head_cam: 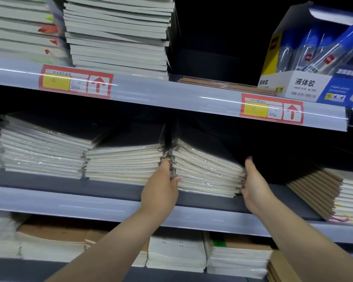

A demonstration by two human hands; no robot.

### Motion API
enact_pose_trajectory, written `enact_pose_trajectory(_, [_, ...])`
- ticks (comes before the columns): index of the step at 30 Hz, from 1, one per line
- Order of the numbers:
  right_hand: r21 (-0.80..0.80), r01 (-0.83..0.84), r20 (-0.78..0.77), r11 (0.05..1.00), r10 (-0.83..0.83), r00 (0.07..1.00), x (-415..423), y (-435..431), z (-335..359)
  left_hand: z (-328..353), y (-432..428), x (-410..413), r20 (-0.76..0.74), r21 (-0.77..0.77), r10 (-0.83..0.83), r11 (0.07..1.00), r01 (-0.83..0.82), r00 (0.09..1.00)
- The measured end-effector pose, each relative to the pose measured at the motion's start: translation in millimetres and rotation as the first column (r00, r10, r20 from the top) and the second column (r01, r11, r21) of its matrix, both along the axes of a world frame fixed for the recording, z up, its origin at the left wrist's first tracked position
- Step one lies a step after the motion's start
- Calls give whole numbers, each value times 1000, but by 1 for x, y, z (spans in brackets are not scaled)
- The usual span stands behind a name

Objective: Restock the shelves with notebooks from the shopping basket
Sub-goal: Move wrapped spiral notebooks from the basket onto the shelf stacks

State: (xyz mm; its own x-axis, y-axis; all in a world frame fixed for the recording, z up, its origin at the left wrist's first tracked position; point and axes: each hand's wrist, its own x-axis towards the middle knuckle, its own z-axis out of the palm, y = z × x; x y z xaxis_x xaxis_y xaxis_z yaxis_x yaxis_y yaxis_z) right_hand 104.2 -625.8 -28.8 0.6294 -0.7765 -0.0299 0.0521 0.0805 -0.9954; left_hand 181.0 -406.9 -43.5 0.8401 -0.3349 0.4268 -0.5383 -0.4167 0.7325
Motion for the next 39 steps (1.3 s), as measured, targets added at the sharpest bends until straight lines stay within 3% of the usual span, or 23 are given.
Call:
enact_pose_trajectory(4, [89, -79, 82, 993, 72, 994, -5, 4, 5, 1, 1, 2, 23, 7, 5, 1000, -5, 1000])
enact_pose_trajectory(15, [89, -66, 85, 994, 58, 995, -9, 9, 5, 2, -9, -2, -42, -271, 14, 962, -25, 999])
enact_pose_trajectory(21, [138, -2, 68, 990, -7, 998, -8, 11, 8, 3, 3, -7, 9, -182, -85, 980, 85, 996])
enact_pose_trajectory(26, [189, 1, 84, 982, -17, 996, -7, 10, 16, -1, 21, -17, -120, -340, -193, 930, 143, 974])
enact_pose_trajectory(29, [230, -72, 56, 971, 61, 997, -15, 3, 21, 3, 35, -15, -167, -216, -193, 964, 155, 967])
enact_pose_trajectory(34, [196, -140, -30, 970, 149, 988, -26, -5, 21, 18, 39, 5, -63, 155, -58, 986, 68, 996])
enact_pose_trajectory(39, [156, -187, -24, 970, 193, 981, -20, -4, 17, 14, 34, 2, -92, 277, -70, 956, 93, 993])
